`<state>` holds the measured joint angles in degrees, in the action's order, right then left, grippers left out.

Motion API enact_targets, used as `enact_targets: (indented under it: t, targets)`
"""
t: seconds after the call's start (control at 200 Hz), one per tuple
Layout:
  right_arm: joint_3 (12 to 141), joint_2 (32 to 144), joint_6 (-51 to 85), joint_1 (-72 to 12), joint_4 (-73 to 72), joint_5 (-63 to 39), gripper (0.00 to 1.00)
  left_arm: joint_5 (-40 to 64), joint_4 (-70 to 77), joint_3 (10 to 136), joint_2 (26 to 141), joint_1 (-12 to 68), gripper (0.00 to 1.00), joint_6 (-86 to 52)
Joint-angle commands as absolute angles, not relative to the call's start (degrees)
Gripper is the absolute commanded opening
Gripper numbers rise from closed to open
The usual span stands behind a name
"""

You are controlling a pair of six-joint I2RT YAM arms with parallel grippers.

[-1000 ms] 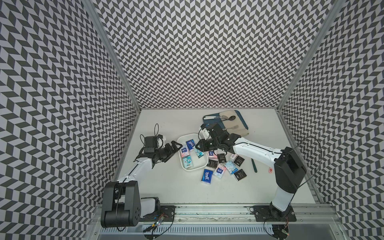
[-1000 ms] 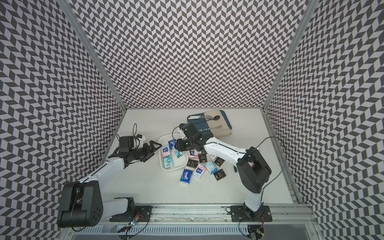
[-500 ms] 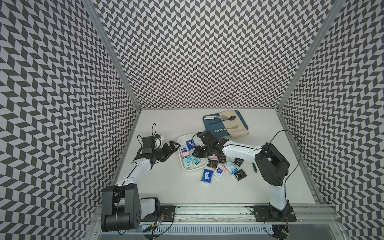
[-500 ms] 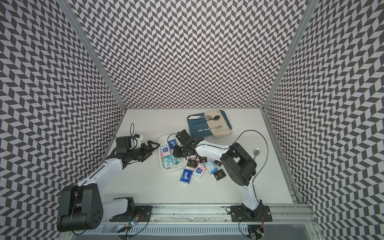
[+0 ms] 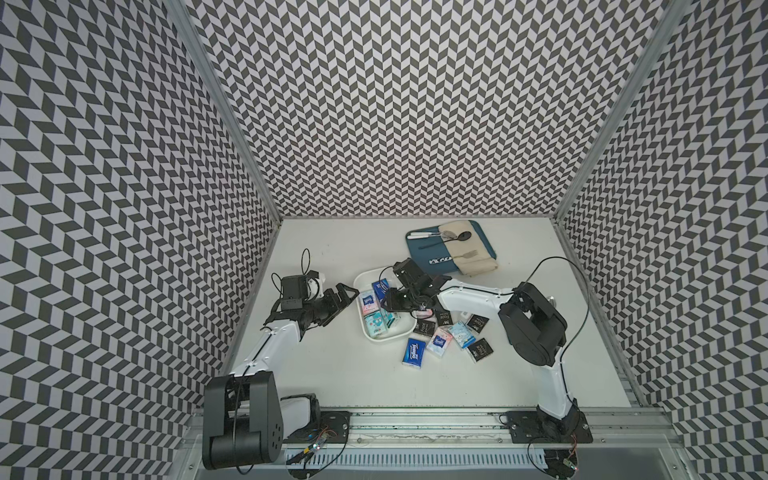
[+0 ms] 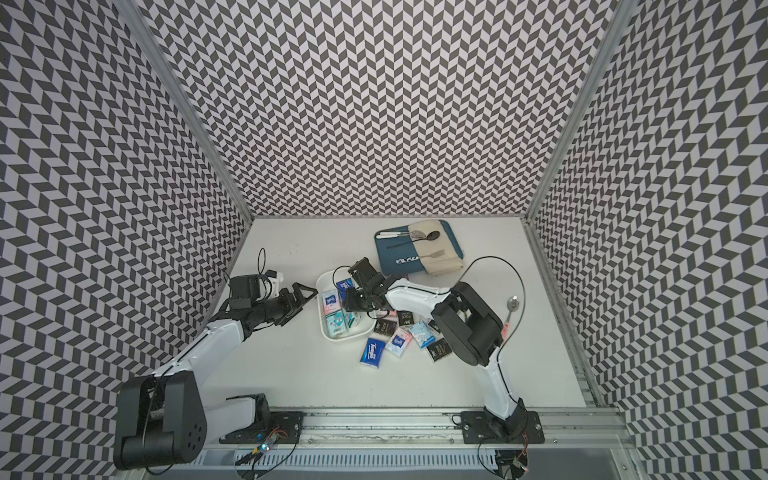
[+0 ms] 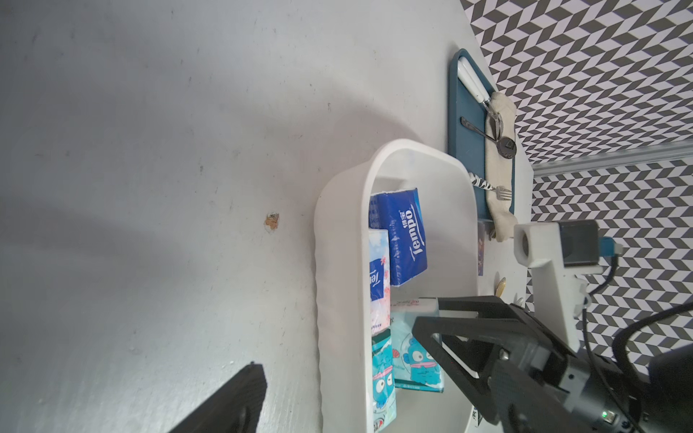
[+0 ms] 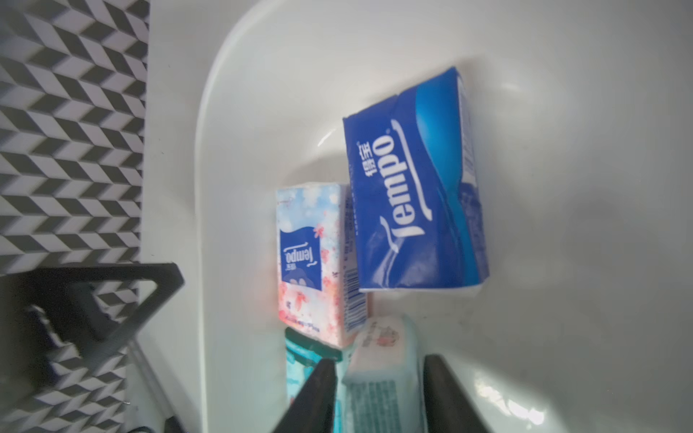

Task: Put the pocket tissues into the storage box
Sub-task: Place the pocket tissues in the storage box, then adjust the pocket tissues in the storage box.

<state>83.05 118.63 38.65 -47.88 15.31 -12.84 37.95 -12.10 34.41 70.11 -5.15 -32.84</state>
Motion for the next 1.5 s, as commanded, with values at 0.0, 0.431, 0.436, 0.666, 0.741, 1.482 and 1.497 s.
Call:
enact_targets:
  t: [0.0,0.431,0.436,0.666,0.741,1.482,1.497]
  targets:
    - [85.4,119.1,37.8,-48.1,15.6,-9.5,0.54,38.9,-12.8,34.0,68.9,-5.6,0.99,-32.1]
    - [90.5,114.2,33.9,-48.9,20.3,-7.7,0.62,39.0,-13.0,34.3,68.4,-5.7,0.99,-32.3]
    - [90.5,114.1,33.9,-48.9,20.4,-7.7,0.62,39.0,-13.0,34.3,68.4,-5.7,0.99,-32.3]
    - [88.3,111.1,32.7,-49.1,24.9,-8.6,0.61,39.1,-12.7,34.3,68.9,-5.7,0.99,-32.4]
    - [88.0,111.3,33.3,-49.6,26.2,-8.0,0.61,39.3,-12.6,34.4,69.2,-5.7,0.99,-32.6]
    - [94.2,124.4,33.8,-51.9,28.2,-11.6,0.62,39.5,-12.8,34.8,69.2,-6.0,0.99,-32.2]
    - [94.3,124.4,33.9,-51.9,28.1,-12.0,0.62,39.4,-12.8,34.8,69.2,-6.0,0.99,-32.2]
